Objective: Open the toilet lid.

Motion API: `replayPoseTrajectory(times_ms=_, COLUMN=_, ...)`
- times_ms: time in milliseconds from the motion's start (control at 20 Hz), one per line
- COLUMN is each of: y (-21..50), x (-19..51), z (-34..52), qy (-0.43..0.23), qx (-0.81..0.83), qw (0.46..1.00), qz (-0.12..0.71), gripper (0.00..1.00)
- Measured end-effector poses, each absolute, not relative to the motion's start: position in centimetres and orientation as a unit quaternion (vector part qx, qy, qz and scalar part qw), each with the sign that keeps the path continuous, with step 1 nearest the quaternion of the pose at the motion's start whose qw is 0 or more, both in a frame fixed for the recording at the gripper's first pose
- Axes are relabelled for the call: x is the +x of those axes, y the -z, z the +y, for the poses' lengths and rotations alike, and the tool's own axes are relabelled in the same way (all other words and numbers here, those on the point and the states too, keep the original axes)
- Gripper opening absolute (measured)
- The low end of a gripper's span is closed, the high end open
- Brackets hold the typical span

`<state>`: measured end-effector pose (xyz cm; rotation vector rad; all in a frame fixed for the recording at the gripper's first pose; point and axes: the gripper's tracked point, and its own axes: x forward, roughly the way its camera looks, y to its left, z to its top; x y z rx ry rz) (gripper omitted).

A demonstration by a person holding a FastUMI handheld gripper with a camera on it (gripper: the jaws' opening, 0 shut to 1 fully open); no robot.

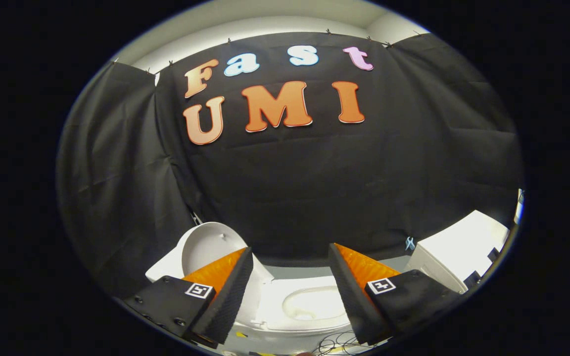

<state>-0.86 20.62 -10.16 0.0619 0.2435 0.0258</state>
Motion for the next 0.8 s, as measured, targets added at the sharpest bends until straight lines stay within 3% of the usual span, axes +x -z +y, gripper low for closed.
replayPoseTrajectory(times_ms=800, y=3.1, x=-3.1, z=12.2, qy=0.024, qx=0.003, qw=0.998, qz=0.059, gripper=0.98)
